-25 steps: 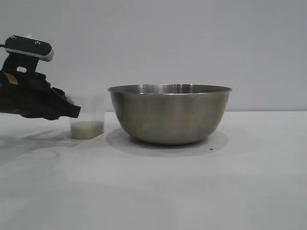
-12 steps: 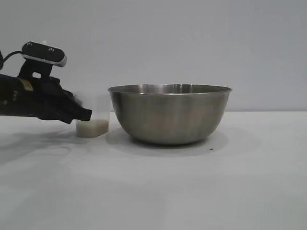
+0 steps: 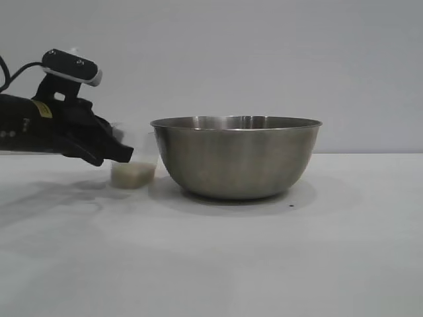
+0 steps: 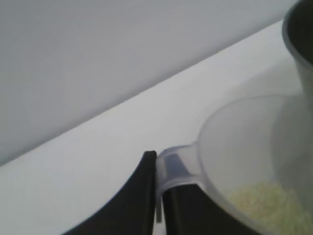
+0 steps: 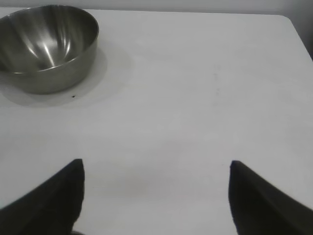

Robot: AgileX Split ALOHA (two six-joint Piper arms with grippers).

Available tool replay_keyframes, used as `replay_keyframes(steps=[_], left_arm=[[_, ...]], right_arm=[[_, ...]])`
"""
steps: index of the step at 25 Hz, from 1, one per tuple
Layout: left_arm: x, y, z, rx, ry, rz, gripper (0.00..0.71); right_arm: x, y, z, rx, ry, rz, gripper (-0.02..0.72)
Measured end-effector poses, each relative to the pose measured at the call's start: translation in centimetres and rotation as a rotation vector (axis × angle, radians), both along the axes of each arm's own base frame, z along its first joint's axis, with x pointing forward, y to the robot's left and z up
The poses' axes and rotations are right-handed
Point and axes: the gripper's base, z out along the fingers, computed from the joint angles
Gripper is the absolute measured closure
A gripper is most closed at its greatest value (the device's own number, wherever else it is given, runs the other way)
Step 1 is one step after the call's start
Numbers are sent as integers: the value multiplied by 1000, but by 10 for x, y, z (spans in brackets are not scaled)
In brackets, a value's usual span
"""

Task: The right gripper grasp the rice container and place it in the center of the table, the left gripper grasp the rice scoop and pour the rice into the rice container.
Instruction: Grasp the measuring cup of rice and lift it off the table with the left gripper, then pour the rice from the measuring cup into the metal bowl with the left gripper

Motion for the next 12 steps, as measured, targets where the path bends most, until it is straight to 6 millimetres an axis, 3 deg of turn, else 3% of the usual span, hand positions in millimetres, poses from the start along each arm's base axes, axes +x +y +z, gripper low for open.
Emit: replay_keyframes(steps=[6,12], left_arm=[[-3,-5,39,11,-103,-55,710],[-3,-19,61,120,-212,-195,710]], right_arm=[[0,0,0,0,0,0,138],[0,0,0,0,0,0,138]])
